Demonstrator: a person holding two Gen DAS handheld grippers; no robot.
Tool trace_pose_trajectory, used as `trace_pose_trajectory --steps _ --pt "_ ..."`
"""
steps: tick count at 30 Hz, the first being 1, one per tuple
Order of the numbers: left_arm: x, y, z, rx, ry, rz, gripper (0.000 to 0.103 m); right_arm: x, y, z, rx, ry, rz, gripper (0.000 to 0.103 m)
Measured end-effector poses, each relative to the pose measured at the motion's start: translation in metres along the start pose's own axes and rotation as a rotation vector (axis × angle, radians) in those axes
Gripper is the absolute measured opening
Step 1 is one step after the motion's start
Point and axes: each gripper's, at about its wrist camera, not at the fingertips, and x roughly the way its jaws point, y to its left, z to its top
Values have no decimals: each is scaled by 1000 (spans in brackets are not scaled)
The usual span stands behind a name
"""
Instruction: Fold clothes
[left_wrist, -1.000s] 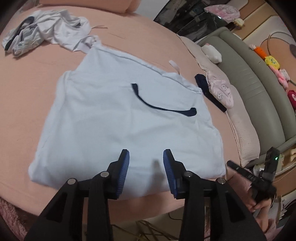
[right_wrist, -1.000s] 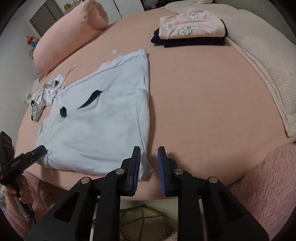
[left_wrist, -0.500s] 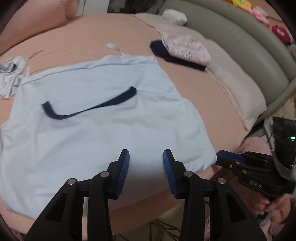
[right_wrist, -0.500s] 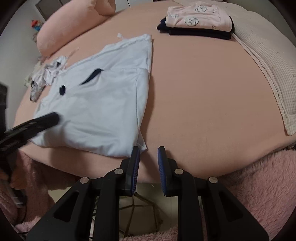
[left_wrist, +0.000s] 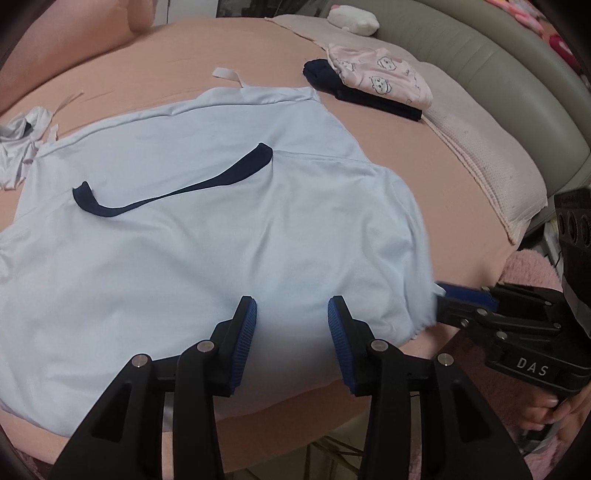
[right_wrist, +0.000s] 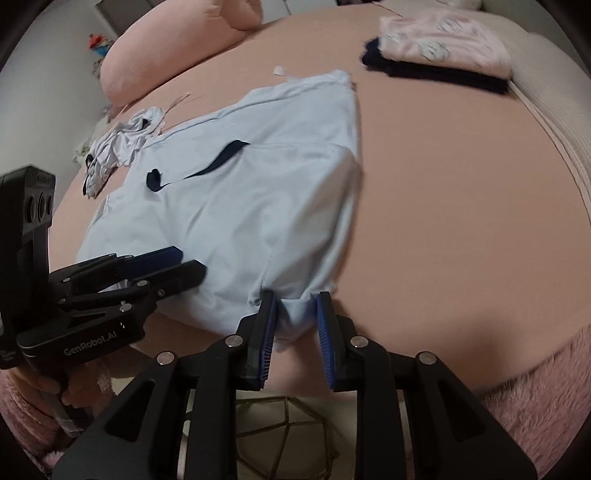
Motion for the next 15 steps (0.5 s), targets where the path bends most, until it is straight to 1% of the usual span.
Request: trace_pose_trajectory --steps 3,6,10,11,13,15 --pt "2 1 -1 -10 -3 5 43 0 -8 -4 0 48 35 22" --pt "1 2 -2 -25 -19 22 43 -4 -9 2 -5 44 1 23" --pt "2 4 -3 -30 -30 25 44 6 -4 16 -45 42 -40 23" --pt "2 3 -2 -26 -27 28 44 10 2 18 -80 58 -57 23" --pt "2 2 -1 -17 -21 35 44 17 20 15 -221 95 -155 21" --pt "2 2 0 -16 -19 36 44 17 27 10 -266 105 -209 20"
